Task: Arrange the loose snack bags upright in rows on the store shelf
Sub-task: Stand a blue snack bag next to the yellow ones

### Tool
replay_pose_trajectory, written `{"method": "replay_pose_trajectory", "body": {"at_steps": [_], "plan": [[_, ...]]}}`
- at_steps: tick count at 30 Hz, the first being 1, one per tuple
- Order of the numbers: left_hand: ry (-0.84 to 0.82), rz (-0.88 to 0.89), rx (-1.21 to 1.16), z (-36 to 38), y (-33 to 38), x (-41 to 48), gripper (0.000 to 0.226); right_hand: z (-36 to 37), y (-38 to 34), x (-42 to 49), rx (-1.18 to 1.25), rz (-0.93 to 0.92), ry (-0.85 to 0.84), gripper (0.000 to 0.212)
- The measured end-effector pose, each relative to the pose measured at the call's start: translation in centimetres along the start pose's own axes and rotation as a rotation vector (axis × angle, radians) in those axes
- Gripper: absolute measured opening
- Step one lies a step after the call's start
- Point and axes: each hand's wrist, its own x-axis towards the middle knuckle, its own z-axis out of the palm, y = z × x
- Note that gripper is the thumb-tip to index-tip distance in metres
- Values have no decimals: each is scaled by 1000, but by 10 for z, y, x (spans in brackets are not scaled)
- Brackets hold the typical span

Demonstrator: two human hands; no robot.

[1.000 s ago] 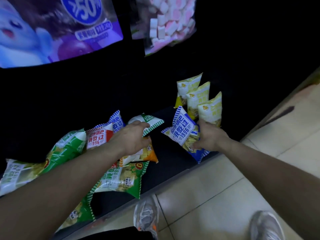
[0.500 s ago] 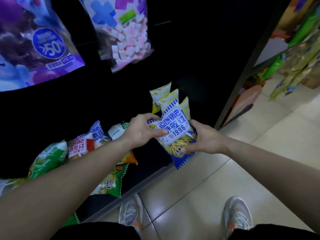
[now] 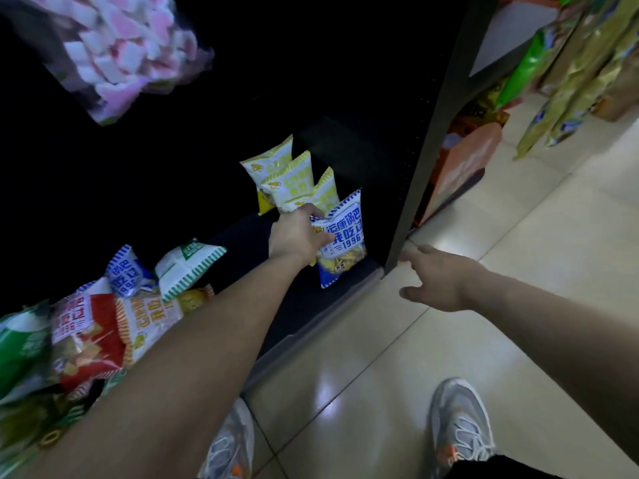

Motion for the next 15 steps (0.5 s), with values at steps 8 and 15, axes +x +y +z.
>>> {"method": "replay_pose_trajectory", "body": {"at_steps": [8,15], "plan": [[-65,44,22,39,1,15,41,8,-8,2,-39,-37,-9,62],[-73,104,81,30,-2,13,37,6,-22,-2,-83,-55,-19,66]]}}
